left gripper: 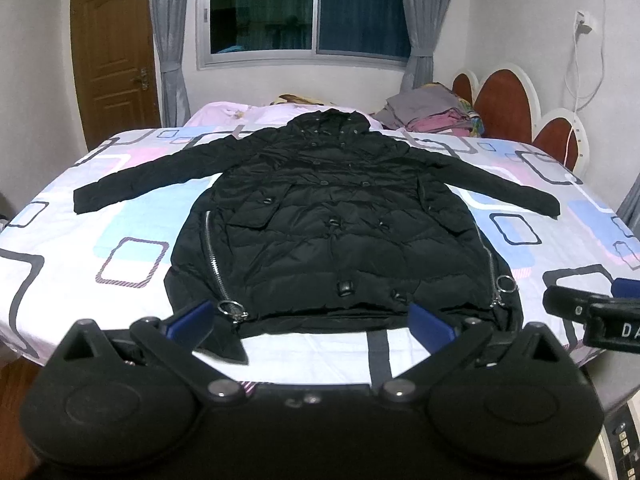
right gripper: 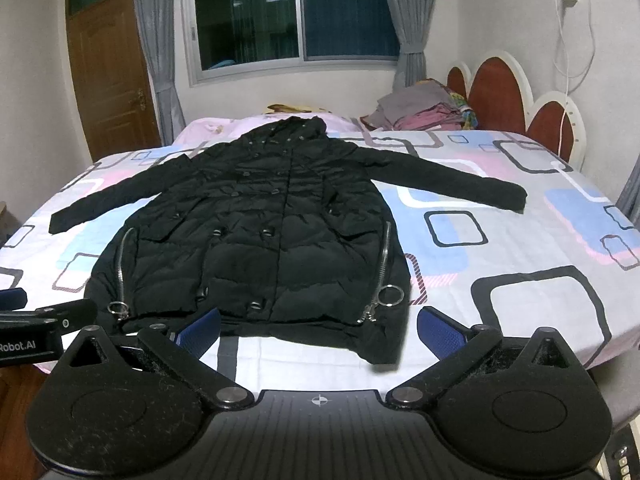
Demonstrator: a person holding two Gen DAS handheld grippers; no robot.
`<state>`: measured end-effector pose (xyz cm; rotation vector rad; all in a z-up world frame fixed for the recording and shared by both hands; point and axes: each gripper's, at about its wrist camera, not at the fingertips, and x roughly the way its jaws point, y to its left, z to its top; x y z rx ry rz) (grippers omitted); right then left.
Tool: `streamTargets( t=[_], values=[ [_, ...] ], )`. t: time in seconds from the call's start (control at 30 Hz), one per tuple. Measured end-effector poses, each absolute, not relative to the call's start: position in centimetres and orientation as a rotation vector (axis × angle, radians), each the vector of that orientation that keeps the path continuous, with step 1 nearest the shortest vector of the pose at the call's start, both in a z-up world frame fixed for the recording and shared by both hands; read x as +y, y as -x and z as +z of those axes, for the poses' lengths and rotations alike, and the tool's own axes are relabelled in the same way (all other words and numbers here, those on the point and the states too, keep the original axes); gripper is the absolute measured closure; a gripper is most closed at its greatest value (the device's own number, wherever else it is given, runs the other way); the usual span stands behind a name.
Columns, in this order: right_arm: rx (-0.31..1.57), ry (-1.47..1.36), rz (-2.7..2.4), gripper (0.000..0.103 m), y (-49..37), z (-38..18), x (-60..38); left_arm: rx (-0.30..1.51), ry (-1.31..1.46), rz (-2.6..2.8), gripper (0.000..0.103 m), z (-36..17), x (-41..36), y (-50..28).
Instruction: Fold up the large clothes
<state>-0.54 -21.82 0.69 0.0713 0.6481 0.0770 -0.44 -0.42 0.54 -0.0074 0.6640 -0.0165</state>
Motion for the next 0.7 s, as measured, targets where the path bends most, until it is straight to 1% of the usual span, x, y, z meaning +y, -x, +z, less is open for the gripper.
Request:
streamTargets(
  t=[0.43, 0.7],
  values=[
    [0.650, -0.083, 0.084, 0.000, 0.2, 0.8, -21.8, 0.662, 0.005, -0.026, 0.000, 0.7, -0.4, 0.1],
    [0.591, -0.129, 0.078, 0.000, -3.5, 2.4, -22.8, 0.608, 0.069, -0.139, 0.000, 3.2, -0.5, -4.1]
  ],
)
